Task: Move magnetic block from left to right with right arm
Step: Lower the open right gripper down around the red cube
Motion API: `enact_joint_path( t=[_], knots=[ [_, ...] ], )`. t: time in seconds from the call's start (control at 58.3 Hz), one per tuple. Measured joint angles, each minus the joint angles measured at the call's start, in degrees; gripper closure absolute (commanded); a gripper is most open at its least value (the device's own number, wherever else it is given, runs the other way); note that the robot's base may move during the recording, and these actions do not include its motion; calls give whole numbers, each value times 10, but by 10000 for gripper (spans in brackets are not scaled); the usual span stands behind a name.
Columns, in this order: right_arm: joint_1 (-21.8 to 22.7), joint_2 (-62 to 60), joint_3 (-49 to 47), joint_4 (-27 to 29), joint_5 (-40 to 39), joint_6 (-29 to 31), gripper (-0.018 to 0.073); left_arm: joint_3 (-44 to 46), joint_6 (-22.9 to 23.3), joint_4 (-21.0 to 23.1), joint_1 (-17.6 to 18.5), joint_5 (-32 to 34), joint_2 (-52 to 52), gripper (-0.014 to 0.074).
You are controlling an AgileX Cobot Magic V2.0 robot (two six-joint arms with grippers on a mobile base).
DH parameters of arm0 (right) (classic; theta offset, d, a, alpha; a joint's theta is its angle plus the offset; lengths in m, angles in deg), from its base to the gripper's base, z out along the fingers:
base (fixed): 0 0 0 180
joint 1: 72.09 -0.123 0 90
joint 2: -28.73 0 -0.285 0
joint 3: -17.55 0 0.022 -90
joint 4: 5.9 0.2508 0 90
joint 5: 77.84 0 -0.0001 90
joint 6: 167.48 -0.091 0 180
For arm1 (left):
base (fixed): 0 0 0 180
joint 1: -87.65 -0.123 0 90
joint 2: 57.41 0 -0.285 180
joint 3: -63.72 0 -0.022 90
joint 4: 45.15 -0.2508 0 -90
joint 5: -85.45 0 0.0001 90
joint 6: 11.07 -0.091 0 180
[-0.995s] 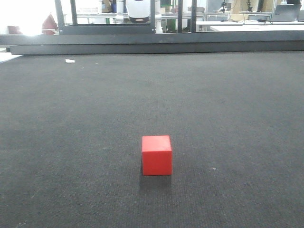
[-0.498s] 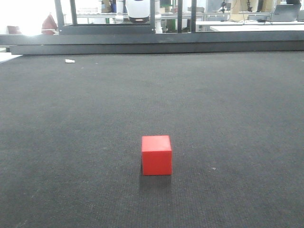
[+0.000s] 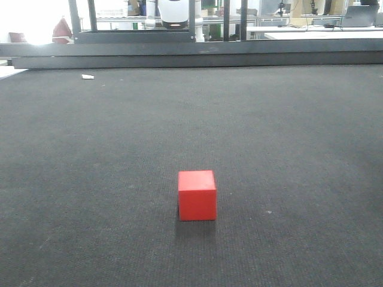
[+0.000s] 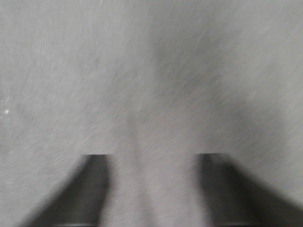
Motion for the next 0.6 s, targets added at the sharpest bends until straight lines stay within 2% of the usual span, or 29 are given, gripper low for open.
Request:
enact_joint_path(
  t=[0.103, 0.412, 0.601],
  knots=[
    [-49, 56, -31, -1, 15, -48, -69, 0, 0, 0, 0, 0, 0, 713],
    [-164, 191, -143, -2, 38, -109, -69, 0, 0, 0, 0, 0, 0, 713],
    [-232, 279, -229, -2, 43, -123, -69, 0, 0, 0, 0, 0, 0, 713]
  ],
)
